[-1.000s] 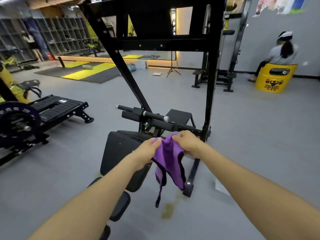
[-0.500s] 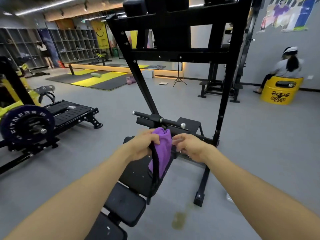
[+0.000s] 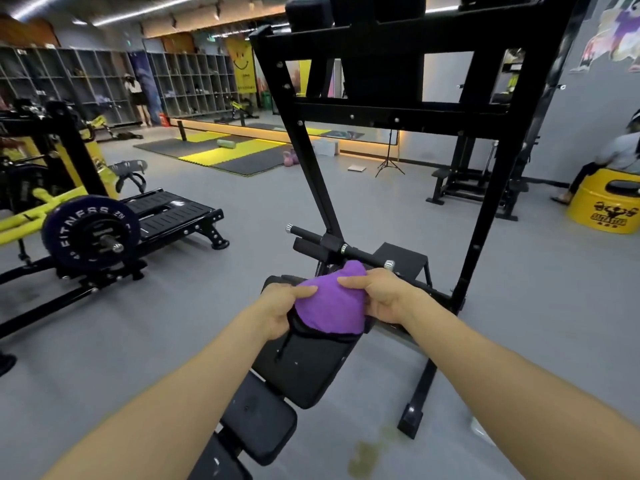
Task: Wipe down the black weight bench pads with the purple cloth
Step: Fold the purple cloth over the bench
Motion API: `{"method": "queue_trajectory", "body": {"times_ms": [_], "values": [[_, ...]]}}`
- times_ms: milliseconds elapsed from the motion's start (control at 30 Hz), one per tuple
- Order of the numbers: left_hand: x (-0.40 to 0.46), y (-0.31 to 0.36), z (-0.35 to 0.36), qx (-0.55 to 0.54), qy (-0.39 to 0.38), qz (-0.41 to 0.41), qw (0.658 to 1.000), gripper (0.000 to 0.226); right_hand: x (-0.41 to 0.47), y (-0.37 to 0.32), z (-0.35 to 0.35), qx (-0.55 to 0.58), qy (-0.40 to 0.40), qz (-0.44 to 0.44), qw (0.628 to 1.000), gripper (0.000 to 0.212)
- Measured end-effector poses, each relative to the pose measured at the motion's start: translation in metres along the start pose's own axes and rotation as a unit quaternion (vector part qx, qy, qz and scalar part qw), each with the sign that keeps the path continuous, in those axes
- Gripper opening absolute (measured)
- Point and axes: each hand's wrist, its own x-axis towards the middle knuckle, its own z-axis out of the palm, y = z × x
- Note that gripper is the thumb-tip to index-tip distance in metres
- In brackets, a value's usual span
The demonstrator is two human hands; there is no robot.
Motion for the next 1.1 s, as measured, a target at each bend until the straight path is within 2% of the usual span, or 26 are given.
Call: {"method": "queue_trajectory", "body": {"times_ms": [67,133,167,200,233,300,333,400,433,467,533,633,700,767,800,867,900,933,1000,1100], "values": [[0.013,0.004,0.003,0.06,0.071,0.049,0.994,0.057,0.01,0.001,-0.008,-0.009,0.048,0.004,0.999,0.043],[0.025,0.006,0.007,0.108,0.09,0.085,0.986,0.058,0.02,0.002,-0.017,-0.014,0.052,-0.037,0.998,0.065],[0.029,0.008,0.009,0.139,0.096,0.102,0.98,0.059,0.024,0.001,-0.021,-0.053,0.036,-0.068,0.996,0.072],[0.032,0.01,0.012,0.18,0.106,0.12,0.971,0.06,0.027,-0.002,-0.024,-0.141,0.018,-0.1,0.985,0.075],[0.034,0.011,0.014,0.231,0.12,0.139,0.956,0.059,0.029,-0.006,-0.027,-0.262,0.007,-0.128,0.957,0.073],[0.036,0.015,0.018,0.375,0.15,0.171,0.898,0.05,0.033,-0.013,-0.032,-0.477,0.028,-0.169,0.862,0.061],[0.035,0.017,0.02,0.462,0.164,0.182,0.852,0.041,0.036,-0.015,-0.035,-0.528,0.043,-0.181,0.829,0.052],[0.032,0.021,0.021,0.59,0.189,0.2,0.759,0.022,0.045,-0.015,-0.041,-0.547,0.059,-0.2,0.811,0.028],[0.033,0.02,0.02,0.609,0.197,0.211,0.738,0.02,0.048,-0.015,-0.044,-0.539,0.065,-0.214,0.812,0.02],[0.035,0.019,0.021,0.607,0.198,0.224,0.737,0.023,0.051,-0.014,-0.047,-0.528,0.063,-0.221,0.818,0.019],[0.039,0.015,0.026,0.559,0.188,0.224,0.776,0.029,0.057,-0.012,-0.05,-0.474,0.059,-0.224,0.849,0.025],[0.041,0.006,0.043,0.427,0.152,0.144,0.88,0.024,0.057,-0.005,-0.045,-0.399,0.068,-0.229,0.885,0.021],[0.043,-0.001,0.053,0.284,0.122,0.085,0.947,0.017,0.057,0.002,-0.041,-0.405,0.073,-0.238,0.88,0.023],[0.044,-0.004,0.061,0.133,0.09,0.033,0.986,0.019,0.053,0.007,-0.037,-0.406,0.038,-0.258,0.876,0.027],[0.042,-0.003,0.064,0.051,0.082,0.016,0.995,0.021,0.051,0.007,-0.034,-0.395,-0.002,-0.268,0.879,0.028],[0.038,0.001,0.067,-0.106,0.07,-0.005,0.992,0.024,0.055,0.012,-0.033,-0.396,-0.075,-0.277,0.873,0.027],[0.035,0.003,0.067,-0.159,0.062,-0.012,0.985,0.026,0.058,0.015,-0.035,-0.427,-0.099,-0.267,0.858,0.023],[0.031,0.005,0.067,-0.192,0.056,-0.021,0.98,0.028,0.056,0.015,-0.038,-0.48,-0.109,-0.236,0.838,0.035],[0.026,0.007,0.065,-0.21,0.047,-0.039,0.976,0.035,0.059,0.02,-0.043,-0.54,-0.108,-0.217,0.806,0.062],[0.023,0.004,0.063,-0.182,0.039,-0.04,0.982,0.047,0.063,0.027,-0.043,-0.568,-0.049,-0.296,0.766,0.059]]}}
